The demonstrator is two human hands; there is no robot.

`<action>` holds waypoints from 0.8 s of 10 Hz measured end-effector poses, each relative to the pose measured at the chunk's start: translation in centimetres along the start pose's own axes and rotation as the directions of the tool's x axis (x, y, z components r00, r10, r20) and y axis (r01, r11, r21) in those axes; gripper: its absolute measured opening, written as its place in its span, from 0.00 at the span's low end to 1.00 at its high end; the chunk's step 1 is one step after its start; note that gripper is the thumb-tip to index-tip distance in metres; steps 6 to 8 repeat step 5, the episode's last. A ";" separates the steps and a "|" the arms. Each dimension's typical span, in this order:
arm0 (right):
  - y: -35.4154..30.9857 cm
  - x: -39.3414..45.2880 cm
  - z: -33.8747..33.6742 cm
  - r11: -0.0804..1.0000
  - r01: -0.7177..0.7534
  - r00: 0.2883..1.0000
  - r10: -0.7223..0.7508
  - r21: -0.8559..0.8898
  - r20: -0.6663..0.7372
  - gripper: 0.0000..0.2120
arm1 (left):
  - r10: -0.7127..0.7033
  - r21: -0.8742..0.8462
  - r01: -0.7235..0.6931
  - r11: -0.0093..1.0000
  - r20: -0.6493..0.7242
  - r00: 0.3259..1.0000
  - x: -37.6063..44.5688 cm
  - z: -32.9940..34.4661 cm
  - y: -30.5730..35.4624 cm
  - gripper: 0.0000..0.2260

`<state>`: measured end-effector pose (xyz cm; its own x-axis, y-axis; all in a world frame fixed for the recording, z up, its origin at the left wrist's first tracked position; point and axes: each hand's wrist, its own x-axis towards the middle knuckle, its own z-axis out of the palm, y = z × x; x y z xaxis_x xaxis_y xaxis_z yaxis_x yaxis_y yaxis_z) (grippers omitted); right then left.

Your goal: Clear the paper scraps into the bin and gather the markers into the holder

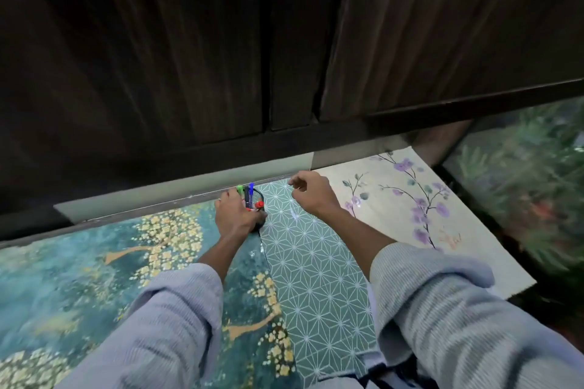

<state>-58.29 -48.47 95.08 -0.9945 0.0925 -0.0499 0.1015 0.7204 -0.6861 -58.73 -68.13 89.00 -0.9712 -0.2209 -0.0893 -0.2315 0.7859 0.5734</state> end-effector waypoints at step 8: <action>0.9 -1.8 0.3 0.960 0.096 0.995 -0.085 -0.262 0.052 0.34 | 0.131 0.084 -0.136 0.987 0.058 0.990 0.2 0.1 -2.0 0.60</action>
